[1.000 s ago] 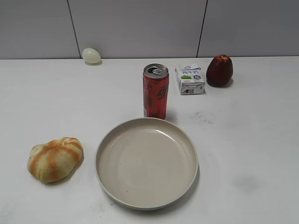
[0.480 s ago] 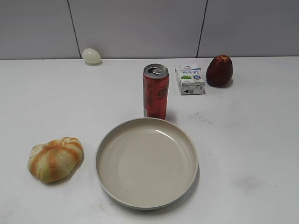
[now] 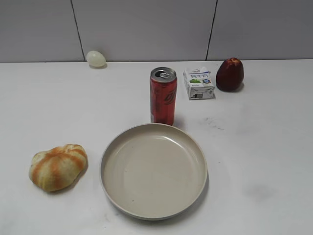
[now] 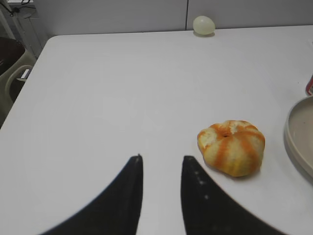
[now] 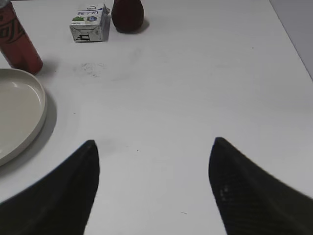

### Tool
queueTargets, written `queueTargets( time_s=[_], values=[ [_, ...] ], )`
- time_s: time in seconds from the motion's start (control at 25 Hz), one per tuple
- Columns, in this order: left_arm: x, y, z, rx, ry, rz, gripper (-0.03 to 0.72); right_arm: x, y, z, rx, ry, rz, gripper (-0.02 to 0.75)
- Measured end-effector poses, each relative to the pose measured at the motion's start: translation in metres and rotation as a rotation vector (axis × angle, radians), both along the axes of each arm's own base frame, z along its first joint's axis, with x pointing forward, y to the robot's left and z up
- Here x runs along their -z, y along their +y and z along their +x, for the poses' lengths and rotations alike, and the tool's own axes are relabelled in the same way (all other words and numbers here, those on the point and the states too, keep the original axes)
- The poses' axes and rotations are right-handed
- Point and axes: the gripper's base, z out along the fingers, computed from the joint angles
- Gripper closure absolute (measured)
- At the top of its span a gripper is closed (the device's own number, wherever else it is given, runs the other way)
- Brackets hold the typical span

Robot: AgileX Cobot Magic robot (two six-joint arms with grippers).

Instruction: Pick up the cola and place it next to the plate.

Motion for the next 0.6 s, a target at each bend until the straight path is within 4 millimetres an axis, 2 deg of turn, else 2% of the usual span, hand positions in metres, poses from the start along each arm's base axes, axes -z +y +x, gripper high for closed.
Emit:
queueTargets(
  time_s=[0.6],
  values=[
    [0.0000, -0.0001, 0.0000, 0.001, 0.000, -0.001, 0.471, 0.0002, -0.0002, 0.0001, 0.004, 0.001, 0.002, 0.178]
  ],
)
